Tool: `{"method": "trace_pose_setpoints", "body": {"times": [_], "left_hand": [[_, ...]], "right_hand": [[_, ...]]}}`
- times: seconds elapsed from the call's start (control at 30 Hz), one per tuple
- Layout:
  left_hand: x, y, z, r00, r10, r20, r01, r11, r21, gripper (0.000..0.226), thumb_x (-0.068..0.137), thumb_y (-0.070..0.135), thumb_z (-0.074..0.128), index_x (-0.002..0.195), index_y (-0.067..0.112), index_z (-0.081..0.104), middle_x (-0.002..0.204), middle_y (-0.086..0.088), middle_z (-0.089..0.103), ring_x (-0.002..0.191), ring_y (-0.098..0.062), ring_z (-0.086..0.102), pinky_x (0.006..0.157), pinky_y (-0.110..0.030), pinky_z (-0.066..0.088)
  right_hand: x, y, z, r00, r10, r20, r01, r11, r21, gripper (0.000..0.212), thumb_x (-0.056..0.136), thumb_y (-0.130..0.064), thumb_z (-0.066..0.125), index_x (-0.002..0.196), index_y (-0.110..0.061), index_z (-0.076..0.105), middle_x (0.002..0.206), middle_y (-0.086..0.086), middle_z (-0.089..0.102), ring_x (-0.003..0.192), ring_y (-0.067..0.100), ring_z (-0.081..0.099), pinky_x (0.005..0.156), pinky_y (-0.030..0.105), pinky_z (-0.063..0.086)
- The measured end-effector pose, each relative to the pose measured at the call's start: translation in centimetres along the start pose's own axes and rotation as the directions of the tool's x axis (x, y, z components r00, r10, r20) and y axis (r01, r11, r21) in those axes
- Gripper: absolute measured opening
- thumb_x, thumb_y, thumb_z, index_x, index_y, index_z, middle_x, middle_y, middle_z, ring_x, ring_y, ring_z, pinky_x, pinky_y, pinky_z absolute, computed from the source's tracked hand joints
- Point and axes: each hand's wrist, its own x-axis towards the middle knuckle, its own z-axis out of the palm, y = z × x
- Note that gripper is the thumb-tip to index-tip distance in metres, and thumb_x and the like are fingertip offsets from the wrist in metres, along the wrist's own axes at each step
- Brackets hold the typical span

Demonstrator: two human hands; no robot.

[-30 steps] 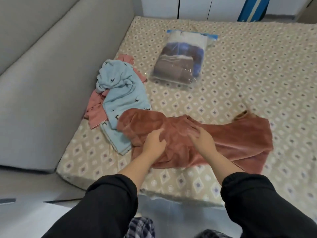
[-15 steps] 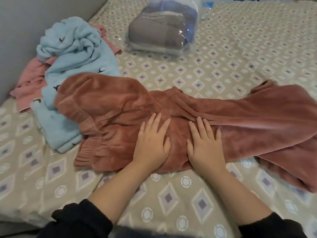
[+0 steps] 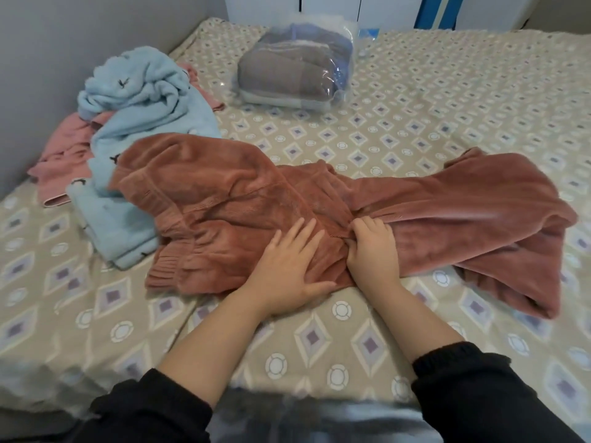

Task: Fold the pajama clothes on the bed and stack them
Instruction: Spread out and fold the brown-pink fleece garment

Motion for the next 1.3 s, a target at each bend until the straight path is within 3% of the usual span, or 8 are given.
{"method": "trace_pose_setpoints", "body": {"times": [0.13, 0.27, 0.83, 0.93, 1.0, 1.07, 1.13, 1.3], "left_hand": [[-3.0, 1.1, -0.7, 0.993, -0.073, -0.092, 0.063, 0.992, -0.110, 0.061, 0.084, 0.024, 0.055, 0.143, 0.018, 0.040, 0.150, -0.004, 0.038, 0.137, -0.021, 0.031, 0.107, -0.035, 0.031], [-6.4, 2.0, -2.4, 0.963, -0.127, -0.236, 0.095, 0.985, -0.143, 0.022, 0.075, -0.001, 0.052, 0.092, 0.009, 0.062, 0.094, -0.011, 0.063, 0.094, -0.032, 0.055, 0.071, -0.038, 0.041], [-14.6, 6.9, -1.6, 0.959, -0.277, -0.062, 0.280, 0.959, 0.038, 0.031, 0.085, 0.041, 0.048, 0.099, 0.018, 0.063, 0.099, -0.001, 0.057, 0.101, -0.023, 0.055, 0.073, -0.030, 0.039], [-13.0, 7.0, -3.7, 0.950, -0.263, 0.169, 0.274, 0.961, -0.043, 0.049, 0.089, 0.063, 0.038, 0.090, 0.022, 0.065, 0.092, -0.001, 0.060, 0.095, -0.024, 0.059, 0.069, -0.030, 0.039], [-11.4, 7.2, -5.1, 0.965, -0.228, 0.132, 0.239, 0.968, -0.079, 0.050, 0.093, 0.061, 0.034, 0.101, 0.023, 0.067, 0.104, -0.003, 0.063, 0.103, -0.024, 0.057, 0.077, -0.033, 0.043], [-10.0, 7.6, -5.2, 0.979, -0.195, -0.053, 0.194, 0.980, -0.034, 0.047, 0.096, 0.051, 0.036, 0.127, 0.022, 0.057, 0.130, -0.006, 0.053, 0.122, -0.026, 0.046, 0.097, -0.038, 0.039], [-8.5, 8.6, -4.3, 0.966, -0.219, -0.138, 0.207, 0.974, -0.093, 0.056, 0.097, 0.048, 0.038, 0.148, 0.026, 0.031, 0.154, -0.006, 0.029, 0.140, -0.026, 0.025, 0.113, -0.045, 0.024], [-5.0, 13.3, 0.2, 0.978, -0.178, -0.105, 0.156, 0.970, -0.189, 0.067, 0.096, 0.056, 0.029, 0.153, 0.035, 0.001, 0.163, 0.000, 0.000, 0.149, -0.020, -0.004, 0.116, -0.055, 0.000]], "right_hand": [[-2.7, -0.6, -1.8, 0.998, 0.057, 0.027, -0.058, 0.998, 0.034, 0.006, 0.081, 0.002, 0.059, 0.077, 0.000, 0.055, 0.073, 0.019, 0.058, 0.073, 0.036, 0.052, 0.066, 0.036, 0.024], [-5.5, -1.4, -3.6, 0.996, 0.047, 0.075, -0.047, 0.999, 0.000, 0.008, 0.086, -0.008, 0.059, 0.083, -0.002, 0.056, 0.079, 0.018, 0.062, 0.077, 0.036, 0.055, 0.065, 0.035, 0.025], [-14.3, -3.4, -7.7, 0.979, 0.009, 0.205, 0.039, 0.973, -0.229, 0.025, 0.093, -0.040, 0.042, 0.098, -0.015, 0.047, 0.093, 0.004, 0.064, 0.082, 0.027, 0.062, 0.056, 0.031, 0.031], [-12.6, -2.7, -9.5, 0.993, -0.065, 0.095, 0.072, 0.995, -0.075, 0.020, 0.089, -0.021, 0.045, 0.106, -0.013, 0.052, 0.110, 0.005, 0.054, 0.093, 0.029, 0.057, 0.060, 0.032, 0.036], [-11.2, -1.4, -10.9, 0.992, -0.117, -0.048, 0.108, 0.981, -0.159, 0.031, 0.080, -0.010, 0.043, 0.107, -0.007, 0.058, 0.119, 0.013, 0.053, 0.100, 0.036, 0.054, 0.069, 0.039, 0.044], [-9.5, 0.6, -11.8, 0.987, 0.018, -0.160, -0.056, 0.970, -0.236, 0.037, 0.080, -0.009, 0.049, 0.115, -0.002, 0.057, 0.132, 0.023, 0.048, 0.115, 0.043, 0.048, 0.091, 0.050, 0.040], [-7.6, 3.0, -12.3, 0.949, 0.298, -0.104, -0.312, 0.937, -0.160, 0.048, 0.088, -0.016, 0.054, 0.134, -0.003, 0.044, 0.150, 0.024, 0.029, 0.134, 0.041, 0.030, 0.108, 0.053, 0.026], [-6.4, 8.9, -12.0, 0.806, 0.591, 0.036, -0.592, 0.802, 0.086, 0.068, 0.095, -0.034, 0.051, 0.150, -0.010, 0.019, 0.160, 0.012, 0.003, 0.145, 0.031, 0.011, 0.114, 0.050, 0.021]]}}
